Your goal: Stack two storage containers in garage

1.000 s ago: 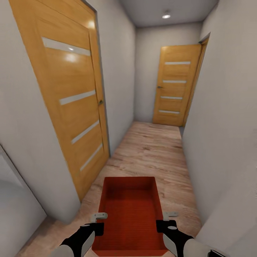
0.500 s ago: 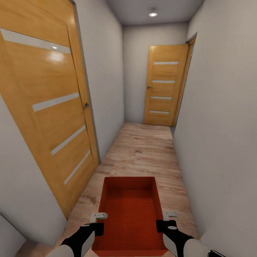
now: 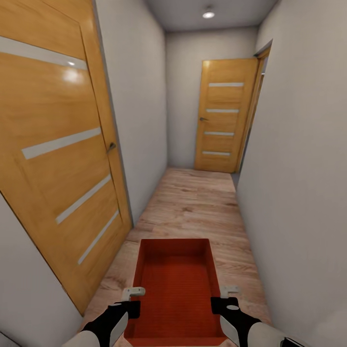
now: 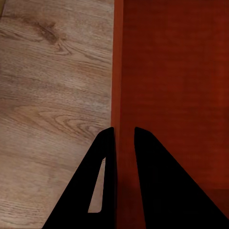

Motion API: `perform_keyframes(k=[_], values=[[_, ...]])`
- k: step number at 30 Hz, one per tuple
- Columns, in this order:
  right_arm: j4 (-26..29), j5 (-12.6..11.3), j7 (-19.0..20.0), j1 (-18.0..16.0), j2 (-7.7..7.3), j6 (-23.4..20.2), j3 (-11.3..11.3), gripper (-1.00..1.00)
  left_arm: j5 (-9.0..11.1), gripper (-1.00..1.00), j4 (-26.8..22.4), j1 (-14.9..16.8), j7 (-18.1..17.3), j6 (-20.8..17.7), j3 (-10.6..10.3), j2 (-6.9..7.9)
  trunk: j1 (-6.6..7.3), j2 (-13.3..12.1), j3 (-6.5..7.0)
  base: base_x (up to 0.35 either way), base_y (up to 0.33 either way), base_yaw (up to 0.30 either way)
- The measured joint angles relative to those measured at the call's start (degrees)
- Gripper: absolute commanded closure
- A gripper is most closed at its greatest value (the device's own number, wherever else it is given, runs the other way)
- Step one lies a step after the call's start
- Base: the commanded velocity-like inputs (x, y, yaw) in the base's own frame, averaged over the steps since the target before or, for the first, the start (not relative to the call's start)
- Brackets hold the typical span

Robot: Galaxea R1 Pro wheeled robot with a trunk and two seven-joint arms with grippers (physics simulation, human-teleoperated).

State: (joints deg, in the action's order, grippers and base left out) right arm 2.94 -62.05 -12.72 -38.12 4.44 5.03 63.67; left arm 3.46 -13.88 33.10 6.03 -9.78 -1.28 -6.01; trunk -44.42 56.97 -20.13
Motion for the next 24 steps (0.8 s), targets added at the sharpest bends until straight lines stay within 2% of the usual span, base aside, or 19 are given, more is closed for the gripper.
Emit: perform_keyframes(k=[17,24], values=[[-0.22,-0.09,0.05,-0.02,0.11,0.12,0.02,1.00,-0.05,1.00,0.00,0.02,0.00,0.01,-0.01,0.00,0.00,0.00,0.00,0.323,0.000,-0.001],[-0.10,-0.14,-0.03,0.01,0.06,0.14,0.08,1.00,-0.08,1.00,-0.02,0.01,-0.01,0.02,0.00,0.00,0.00,0.00,0.00,0.323,0.000,-0.195]])
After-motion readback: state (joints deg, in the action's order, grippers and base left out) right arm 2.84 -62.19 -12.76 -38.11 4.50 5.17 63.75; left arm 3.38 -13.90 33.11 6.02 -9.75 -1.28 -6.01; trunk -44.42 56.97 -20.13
